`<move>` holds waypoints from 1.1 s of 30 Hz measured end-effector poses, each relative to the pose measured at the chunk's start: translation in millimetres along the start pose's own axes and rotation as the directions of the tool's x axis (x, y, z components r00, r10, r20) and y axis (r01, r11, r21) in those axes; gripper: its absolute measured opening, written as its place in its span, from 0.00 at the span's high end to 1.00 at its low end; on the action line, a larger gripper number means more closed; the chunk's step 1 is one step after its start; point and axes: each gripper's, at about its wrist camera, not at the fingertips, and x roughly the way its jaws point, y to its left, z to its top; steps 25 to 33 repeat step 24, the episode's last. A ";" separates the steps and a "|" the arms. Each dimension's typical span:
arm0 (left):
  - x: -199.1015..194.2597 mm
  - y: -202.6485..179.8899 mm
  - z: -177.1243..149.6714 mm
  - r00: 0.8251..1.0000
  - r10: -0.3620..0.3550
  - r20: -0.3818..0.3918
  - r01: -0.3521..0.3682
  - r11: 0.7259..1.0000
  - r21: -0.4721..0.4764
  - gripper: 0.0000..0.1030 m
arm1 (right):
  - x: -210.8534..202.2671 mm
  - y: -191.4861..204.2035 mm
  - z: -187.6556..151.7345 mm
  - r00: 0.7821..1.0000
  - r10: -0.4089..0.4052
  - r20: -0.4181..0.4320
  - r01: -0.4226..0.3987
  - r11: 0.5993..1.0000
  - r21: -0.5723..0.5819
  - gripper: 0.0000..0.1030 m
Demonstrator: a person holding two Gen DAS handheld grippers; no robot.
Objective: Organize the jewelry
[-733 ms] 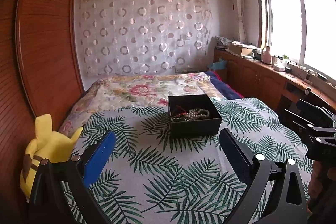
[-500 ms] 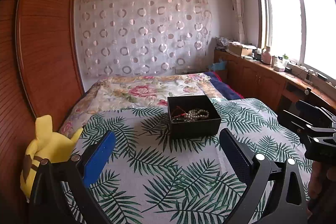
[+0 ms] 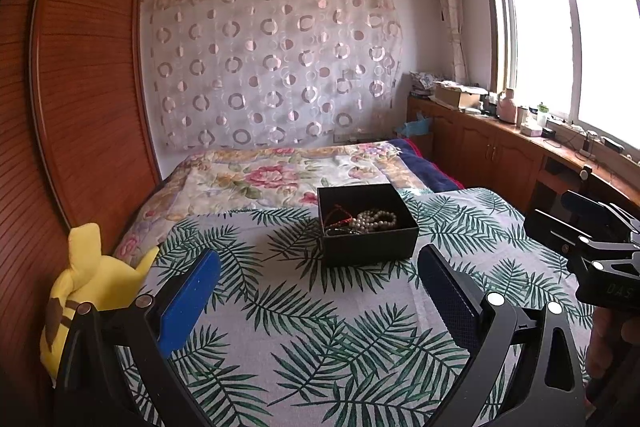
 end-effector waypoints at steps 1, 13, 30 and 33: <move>0.0 -0.2 0.0 1.000 0.000 0.000 0.000 1.000 0.000 0.07 | 0.2 0.0 -0.1 1.000 0.000 0.000 0.000 1.000 0.000 0.02; -0.5 0.1 0.7 1.000 0.006 0.001 -0.006 1.000 0.003 0.07 | 0.5 -0.3 -0.6 1.000 0.002 0.000 -0.002 1.000 0.001 0.02; -0.9 -0.7 0.6 1.000 0.003 0.002 -0.003 1.000 0.003 0.07 | -0.1 -0.1 0.1 1.000 -0.001 0.001 0.001 1.000 0.002 0.02; -0.9 -0.7 0.6 1.000 0.003 0.002 -0.003 1.000 0.003 0.07 | -0.1 -0.1 0.1 1.000 -0.001 0.001 0.001 1.000 0.002 0.02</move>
